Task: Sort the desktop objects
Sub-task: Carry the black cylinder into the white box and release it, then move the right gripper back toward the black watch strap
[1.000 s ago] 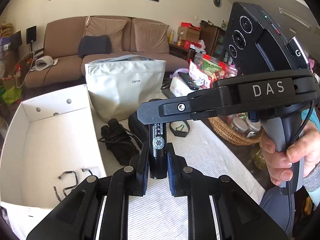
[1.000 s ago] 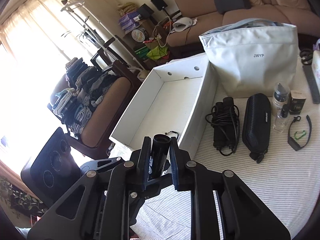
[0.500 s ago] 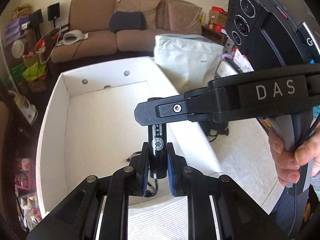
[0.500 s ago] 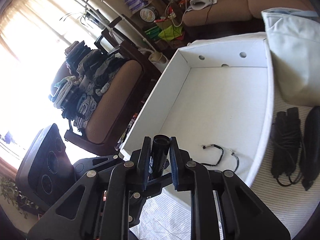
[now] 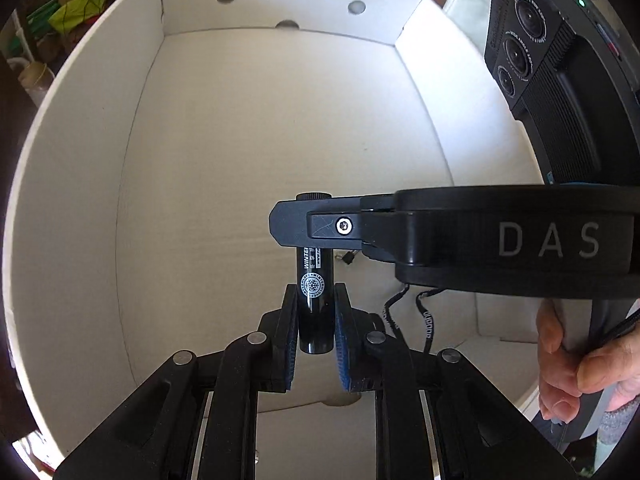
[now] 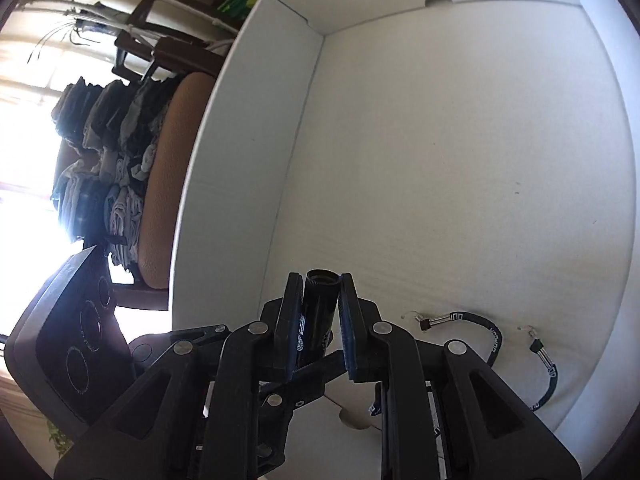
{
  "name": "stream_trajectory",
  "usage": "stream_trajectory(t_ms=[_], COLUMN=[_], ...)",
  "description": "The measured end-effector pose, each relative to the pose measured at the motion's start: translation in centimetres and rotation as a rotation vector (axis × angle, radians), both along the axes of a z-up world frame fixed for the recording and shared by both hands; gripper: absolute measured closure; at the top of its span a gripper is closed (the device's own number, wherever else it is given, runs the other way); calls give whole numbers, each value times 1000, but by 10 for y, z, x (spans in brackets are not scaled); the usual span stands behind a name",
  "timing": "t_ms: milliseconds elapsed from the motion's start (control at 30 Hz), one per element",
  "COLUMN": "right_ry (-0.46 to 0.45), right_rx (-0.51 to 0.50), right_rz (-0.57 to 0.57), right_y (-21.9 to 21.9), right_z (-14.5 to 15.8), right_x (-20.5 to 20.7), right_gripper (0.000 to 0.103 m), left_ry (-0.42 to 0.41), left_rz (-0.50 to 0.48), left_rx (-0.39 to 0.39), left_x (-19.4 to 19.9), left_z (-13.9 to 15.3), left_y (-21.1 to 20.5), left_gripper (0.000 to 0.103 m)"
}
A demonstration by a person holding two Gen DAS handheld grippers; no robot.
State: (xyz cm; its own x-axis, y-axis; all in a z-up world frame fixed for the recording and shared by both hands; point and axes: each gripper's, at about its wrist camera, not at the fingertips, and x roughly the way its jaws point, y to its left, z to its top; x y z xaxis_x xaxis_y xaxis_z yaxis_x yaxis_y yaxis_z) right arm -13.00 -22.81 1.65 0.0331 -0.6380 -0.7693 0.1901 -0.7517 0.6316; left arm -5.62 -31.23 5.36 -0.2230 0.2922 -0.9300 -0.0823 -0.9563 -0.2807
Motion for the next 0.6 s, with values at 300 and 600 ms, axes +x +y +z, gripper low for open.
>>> stream_trajectory(t_ms=[300, 600], right_ry=[-47, -9], right_rx=[94, 138], right_rz=[-3, -5], right_y=[1, 1], right_z=[-32, -22], right_x=[1, 1], right_gripper=[86, 83], left_ry=[-61, -31], left_rz=[-20, 30], left_rx=[-122, -95], left_x=[-6, 6], left_z=[-12, 12], left_y=[21, 3], left_gripper=[86, 83])
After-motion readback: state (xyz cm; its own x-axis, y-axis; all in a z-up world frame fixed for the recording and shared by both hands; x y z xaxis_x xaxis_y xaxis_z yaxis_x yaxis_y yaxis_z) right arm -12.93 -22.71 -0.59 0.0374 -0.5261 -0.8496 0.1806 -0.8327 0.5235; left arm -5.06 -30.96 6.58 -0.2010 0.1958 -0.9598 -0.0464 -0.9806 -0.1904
